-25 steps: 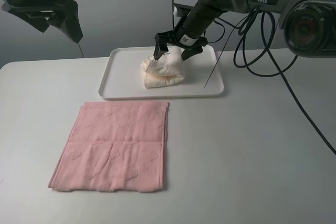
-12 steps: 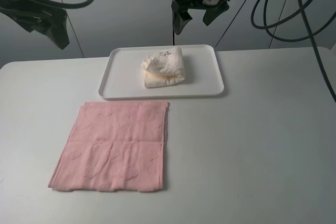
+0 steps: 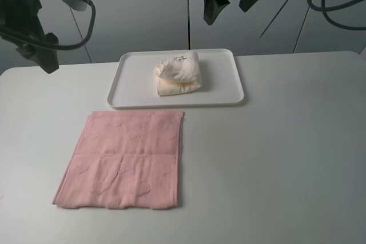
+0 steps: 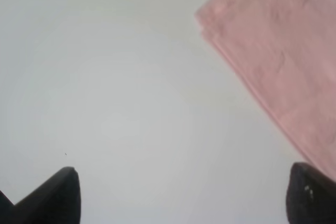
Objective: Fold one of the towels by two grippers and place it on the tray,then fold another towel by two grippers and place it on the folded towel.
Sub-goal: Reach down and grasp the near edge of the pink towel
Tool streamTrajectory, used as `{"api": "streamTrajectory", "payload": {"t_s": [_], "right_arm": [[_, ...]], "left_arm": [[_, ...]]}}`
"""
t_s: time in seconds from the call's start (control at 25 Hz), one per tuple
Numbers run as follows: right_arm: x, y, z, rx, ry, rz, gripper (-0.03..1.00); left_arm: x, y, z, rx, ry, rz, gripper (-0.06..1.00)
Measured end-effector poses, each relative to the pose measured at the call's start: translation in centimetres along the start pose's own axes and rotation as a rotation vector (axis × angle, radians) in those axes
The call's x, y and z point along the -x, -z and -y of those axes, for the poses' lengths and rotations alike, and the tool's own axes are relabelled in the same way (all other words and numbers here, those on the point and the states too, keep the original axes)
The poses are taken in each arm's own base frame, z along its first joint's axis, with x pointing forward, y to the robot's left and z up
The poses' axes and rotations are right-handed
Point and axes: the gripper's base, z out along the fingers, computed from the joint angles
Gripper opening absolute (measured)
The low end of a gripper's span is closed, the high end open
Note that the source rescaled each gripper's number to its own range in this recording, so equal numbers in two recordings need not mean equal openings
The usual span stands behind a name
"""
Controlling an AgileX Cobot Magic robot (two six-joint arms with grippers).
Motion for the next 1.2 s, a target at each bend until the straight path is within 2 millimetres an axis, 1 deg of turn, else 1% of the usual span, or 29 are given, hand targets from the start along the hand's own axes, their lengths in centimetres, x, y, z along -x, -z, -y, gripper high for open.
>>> {"api": "streamTrajectory", "payload": {"t_s": [0.12, 0.24, 0.4, 0.52, 0.64, 0.76, 0.92, 1.12, 1.2], "right_arm": [[-3.0, -0.9, -0.6, 0.021, -0.023, -0.032, 1.0], [-6.0, -0.5, -1.6, 0.025, -0.002, -0.038, 1.0], [-9.7, -0.7, -4.1, 0.055, 0.115, -0.094, 1.0], [-11.5, -1.6, -6.2, 0.089, 0.24, -0.152, 1.0], [-12.3, -2.2, -7.8, 0.12, 0.374, -0.185, 1.0], [-12.3, -2.2, -8.4, 0.153, 0.487, -0.172, 1.0], [-12.1, -2.1, -8.8, 0.18, 0.526, -0.138, 1.0], [-11.9, -2.1, -9.2, 0.216, 0.56, -0.098, 1.0], [-11.9, -2.2, -9.8, 0.224, 0.608, -0.089, 1.0]], "left_arm": [[-1.5, -1.0, 0.8, -0.017, -0.053, -0.036, 1.0], [-2.7, -1.8, 1.6, -0.025, -0.114, -0.045, 1.0], [-3.8, -2.9, 2.3, -0.028, -0.186, -0.063, 1.0], [-4.4, -3.8, 2.6, -0.031, -0.293, -0.096, 1.0], [-4.8, -4.2, 2.7, -0.038, -0.437, -0.12, 1.0], [-4.8, -4.2, 2.7, -0.042, -0.504, -0.12, 1.0], [-4.6, -4.4, 2.9, -0.039, -0.51, -0.079, 1.0], [-5.0, -5.5, 3.5, -0.047, -0.54, -0.062, 1.0], [-5.4, -6.2, 3.9, -0.059, -0.577, -0.068, 1.0]]}}
